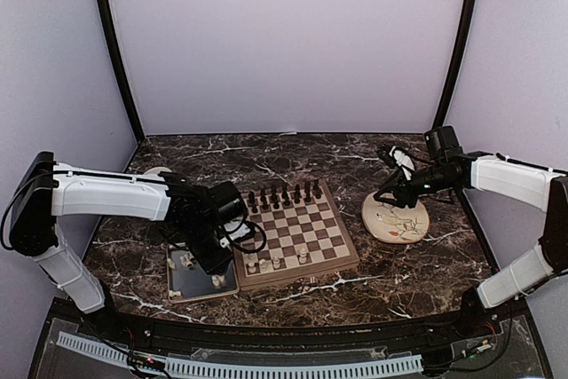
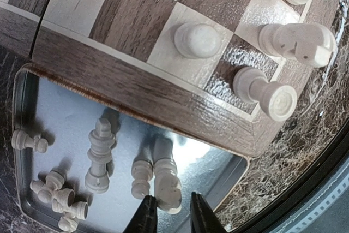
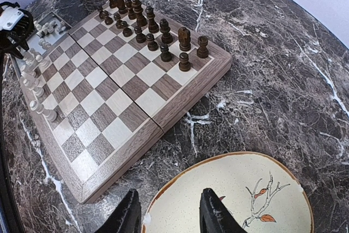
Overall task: Set up the chess pieces on the board
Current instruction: Pick up the knight from the storage box.
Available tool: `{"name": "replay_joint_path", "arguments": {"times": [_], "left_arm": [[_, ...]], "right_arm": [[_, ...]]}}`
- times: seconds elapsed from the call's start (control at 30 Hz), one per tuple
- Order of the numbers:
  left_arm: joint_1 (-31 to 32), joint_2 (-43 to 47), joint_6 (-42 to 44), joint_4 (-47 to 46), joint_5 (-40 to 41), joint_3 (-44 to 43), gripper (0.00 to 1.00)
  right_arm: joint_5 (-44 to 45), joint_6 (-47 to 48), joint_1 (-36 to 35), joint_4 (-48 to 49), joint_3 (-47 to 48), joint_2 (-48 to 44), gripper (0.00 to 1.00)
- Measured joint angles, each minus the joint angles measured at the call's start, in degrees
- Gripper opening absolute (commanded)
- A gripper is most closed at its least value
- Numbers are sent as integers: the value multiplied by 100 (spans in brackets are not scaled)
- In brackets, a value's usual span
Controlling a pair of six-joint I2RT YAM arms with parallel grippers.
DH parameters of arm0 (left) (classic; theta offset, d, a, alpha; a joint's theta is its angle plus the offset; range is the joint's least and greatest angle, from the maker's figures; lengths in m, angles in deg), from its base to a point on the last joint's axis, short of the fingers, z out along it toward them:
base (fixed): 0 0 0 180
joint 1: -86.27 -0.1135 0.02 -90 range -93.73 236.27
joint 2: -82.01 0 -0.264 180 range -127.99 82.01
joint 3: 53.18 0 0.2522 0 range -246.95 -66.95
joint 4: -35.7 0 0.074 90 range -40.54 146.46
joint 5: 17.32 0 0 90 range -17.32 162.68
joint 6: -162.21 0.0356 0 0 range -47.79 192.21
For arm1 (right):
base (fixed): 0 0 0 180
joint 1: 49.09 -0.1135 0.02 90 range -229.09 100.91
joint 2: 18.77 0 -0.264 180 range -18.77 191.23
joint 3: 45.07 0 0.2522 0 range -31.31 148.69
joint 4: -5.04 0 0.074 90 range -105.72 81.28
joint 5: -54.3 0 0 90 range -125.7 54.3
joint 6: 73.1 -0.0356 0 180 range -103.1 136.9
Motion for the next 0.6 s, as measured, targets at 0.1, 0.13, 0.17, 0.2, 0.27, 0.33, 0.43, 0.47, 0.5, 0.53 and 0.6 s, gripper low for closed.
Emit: {"name": "replay_joint_path", "arguments": {"times": [0.1,0.13,0.17,0.2,0.27,0.33,0.43,0.47,0.5,0.53,0.6], "left_arm": [[0,-74,35,-35,2,-2,18],[0,-94,39,-46,2,-2,18],[0,-114,48,-55,4,-2,18],[0,-120,52,-61,4,-2,19],[0,-120,55,-61,2,-2,19],[0,-122,57,-61,-2,-2,20],[0,-136,57,-70,-7,-2,20],[0,-144,57,-76,-7,-2,22],[0,-153,61,-83,-9,-2,23],[0,-166,74,-87,-13,0,23],[0,-216,81,-105,-24,4,23]], "right_arm": [[2,11,0,0,0,0,38],[2,15,0,0,2,0,38],[2,20,0,0,0,0,38],[0,20,0,0,2,0,38],[2,24,0,0,2,7,38],[2,35,0,-2,0,26,38],[2,42,0,-2,2,46,38],[2,42,0,-2,0,48,38],[2,42,0,-2,2,55,38],[2,42,0,-4,2,59,38],[2,42,0,-4,2,63,38]]}}
